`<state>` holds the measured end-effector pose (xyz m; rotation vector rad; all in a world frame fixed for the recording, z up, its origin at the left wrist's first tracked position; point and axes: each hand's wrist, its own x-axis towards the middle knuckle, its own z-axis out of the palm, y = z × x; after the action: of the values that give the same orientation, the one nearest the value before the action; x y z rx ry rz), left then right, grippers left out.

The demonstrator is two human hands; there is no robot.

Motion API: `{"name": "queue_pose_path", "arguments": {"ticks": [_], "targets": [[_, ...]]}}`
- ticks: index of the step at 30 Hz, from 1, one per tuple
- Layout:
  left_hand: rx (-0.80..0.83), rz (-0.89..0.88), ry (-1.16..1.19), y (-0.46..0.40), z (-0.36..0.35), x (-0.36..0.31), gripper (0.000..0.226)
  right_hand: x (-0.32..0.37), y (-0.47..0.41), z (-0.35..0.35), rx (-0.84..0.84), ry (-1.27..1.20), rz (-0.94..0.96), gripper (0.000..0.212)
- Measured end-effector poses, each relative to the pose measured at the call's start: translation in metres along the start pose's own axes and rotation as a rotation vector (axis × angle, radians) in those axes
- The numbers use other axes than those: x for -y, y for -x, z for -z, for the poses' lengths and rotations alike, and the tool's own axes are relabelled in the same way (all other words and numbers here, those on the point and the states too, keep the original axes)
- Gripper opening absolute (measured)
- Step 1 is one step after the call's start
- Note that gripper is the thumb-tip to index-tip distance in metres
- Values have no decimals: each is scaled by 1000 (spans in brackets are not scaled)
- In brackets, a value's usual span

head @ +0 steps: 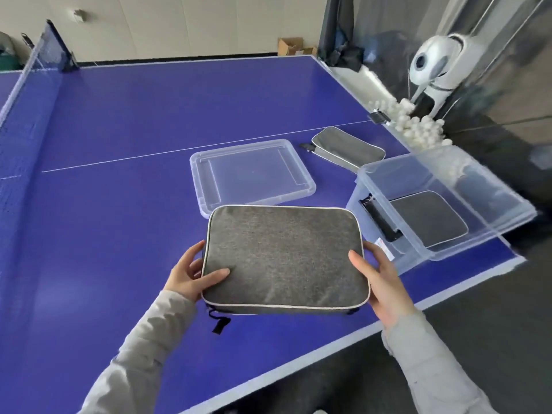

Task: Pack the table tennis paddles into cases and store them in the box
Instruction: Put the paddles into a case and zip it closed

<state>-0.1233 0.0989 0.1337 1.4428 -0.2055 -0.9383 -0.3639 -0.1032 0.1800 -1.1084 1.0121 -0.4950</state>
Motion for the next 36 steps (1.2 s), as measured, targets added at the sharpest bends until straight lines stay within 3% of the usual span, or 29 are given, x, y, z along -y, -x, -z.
{"name": "queue_pose_path", "arguments": {"ticks": [2, 5, 10, 12, 14, 16, 20, 25, 29, 33, 36], "targets": [[10, -8, -1, 7, -40, 9, 120, 6, 1, 42, -22, 62, 12, 30], [35, -39, -10, 16, -103, 21, 111, 15, 2, 104, -51, 124, 51, 39], [66, -96, -5, 20, -202, 31, 108, 37, 3, 193, -139, 132, 154, 78], [87, -111, -22, 19, -235, 31, 99, 46, -1, 220, -171, 119, 188, 72], [75, -129, -42, 14, -262, 31, 78, 54, -7, 240, -202, 107, 198, 50], [66, -143, -88, 7, -286, 30, 70, 62, -17, 259, -217, 91, 211, 35], [110, -163, -139, -15, -326, 21, 81, 81, -46, 291, -232, 105, 224, 51], [175, -123, -145, -58, -369, 11, 95, 107, -106, 326, -253, 127, 225, 23], [173, -79, -109, -100, -405, 11, 88, 134, -155, 345, -254, 187, 211, 35], [147, -43, -82, -124, -436, 16, 87, 150, -198, 357, -229, 297, 218, 30], [95, -36, -108, -134, -455, 22, 73, 151, -225, 365, -180, 398, 164, 32]]}}
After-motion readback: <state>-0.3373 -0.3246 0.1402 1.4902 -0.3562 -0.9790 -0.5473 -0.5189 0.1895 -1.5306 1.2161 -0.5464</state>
